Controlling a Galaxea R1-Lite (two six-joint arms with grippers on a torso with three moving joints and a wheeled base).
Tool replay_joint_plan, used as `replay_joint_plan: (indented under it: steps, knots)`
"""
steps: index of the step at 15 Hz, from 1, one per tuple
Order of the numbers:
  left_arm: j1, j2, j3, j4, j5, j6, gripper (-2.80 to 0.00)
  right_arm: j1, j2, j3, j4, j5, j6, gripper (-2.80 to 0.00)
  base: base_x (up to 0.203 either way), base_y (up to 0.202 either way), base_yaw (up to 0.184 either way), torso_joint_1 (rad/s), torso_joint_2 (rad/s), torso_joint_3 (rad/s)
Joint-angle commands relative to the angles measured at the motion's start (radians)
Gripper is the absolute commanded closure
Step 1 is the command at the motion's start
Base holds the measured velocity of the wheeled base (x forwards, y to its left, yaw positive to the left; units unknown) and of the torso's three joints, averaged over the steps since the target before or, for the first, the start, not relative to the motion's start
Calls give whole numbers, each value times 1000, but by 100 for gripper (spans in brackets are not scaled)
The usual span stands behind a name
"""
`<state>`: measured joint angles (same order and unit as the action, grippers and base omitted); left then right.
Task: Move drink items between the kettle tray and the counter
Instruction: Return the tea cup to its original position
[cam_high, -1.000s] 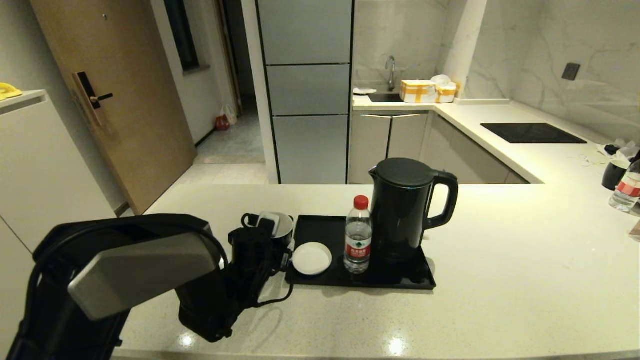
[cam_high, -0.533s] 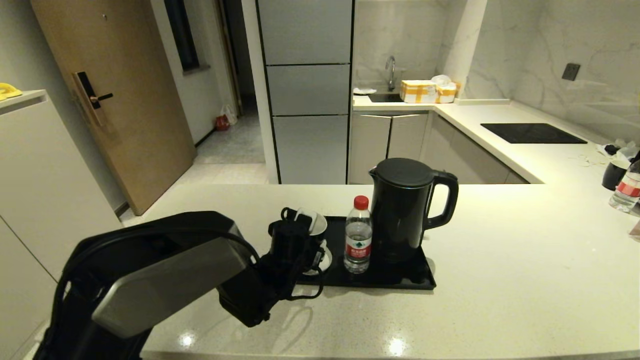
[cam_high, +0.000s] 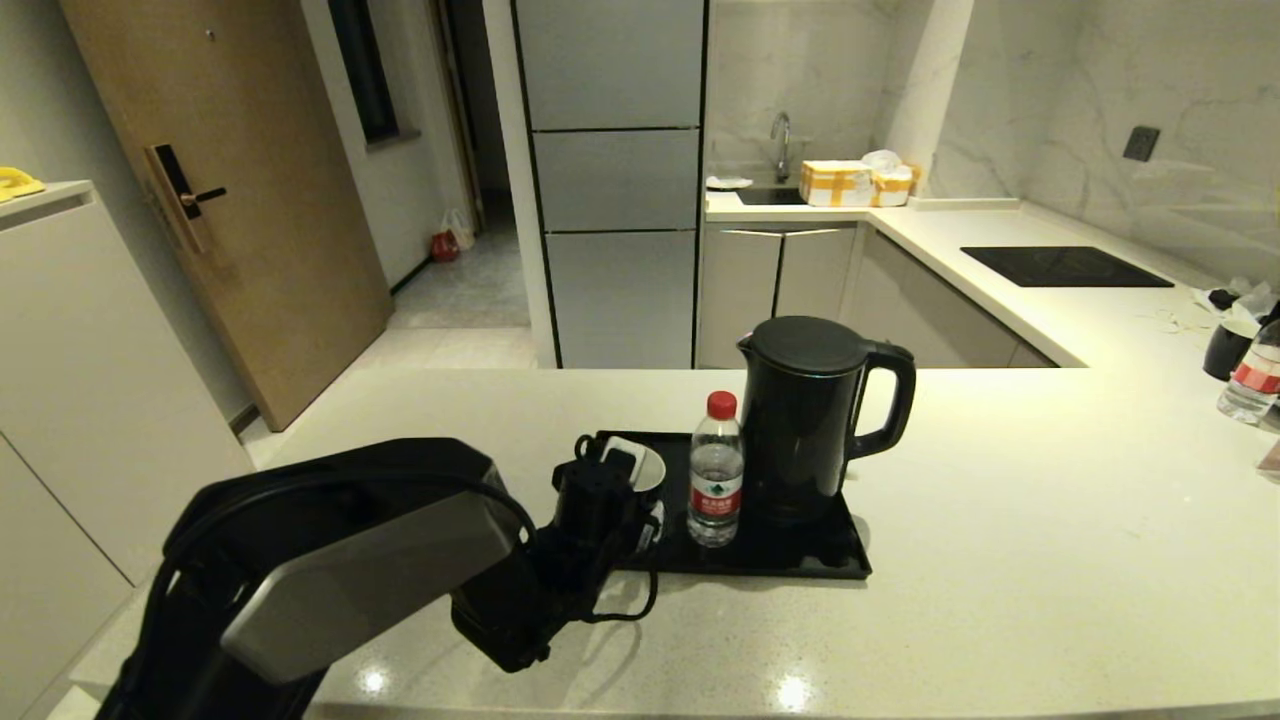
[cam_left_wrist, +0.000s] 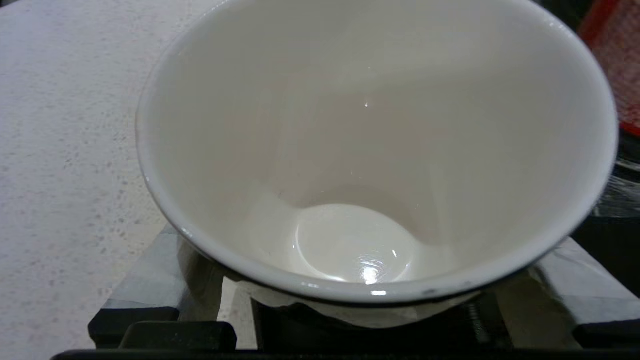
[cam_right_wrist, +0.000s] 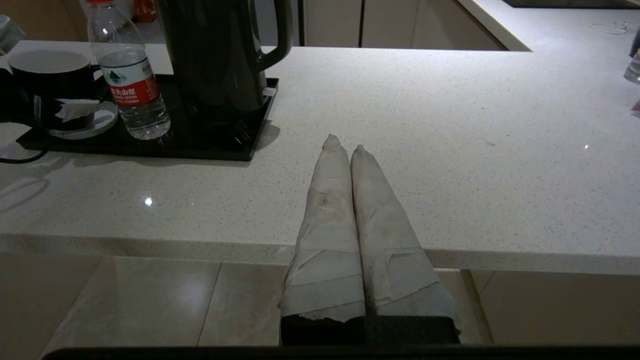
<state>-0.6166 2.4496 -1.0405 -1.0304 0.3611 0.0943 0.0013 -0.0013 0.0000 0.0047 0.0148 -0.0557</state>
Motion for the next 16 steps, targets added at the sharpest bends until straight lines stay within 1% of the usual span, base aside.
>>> replay_joint_plan:
  steps: [1, 16]
  knots:
    - [5, 7, 1, -6, 2, -9, 0, 0, 1, 0, 0, 0, -1, 0, 0, 0, 0, 0, 0, 0]
    - [3, 26, -1, 25, 1, -19, 0, 0, 1, 0, 0, 0, -1, 0, 0, 0, 0, 0, 0, 0]
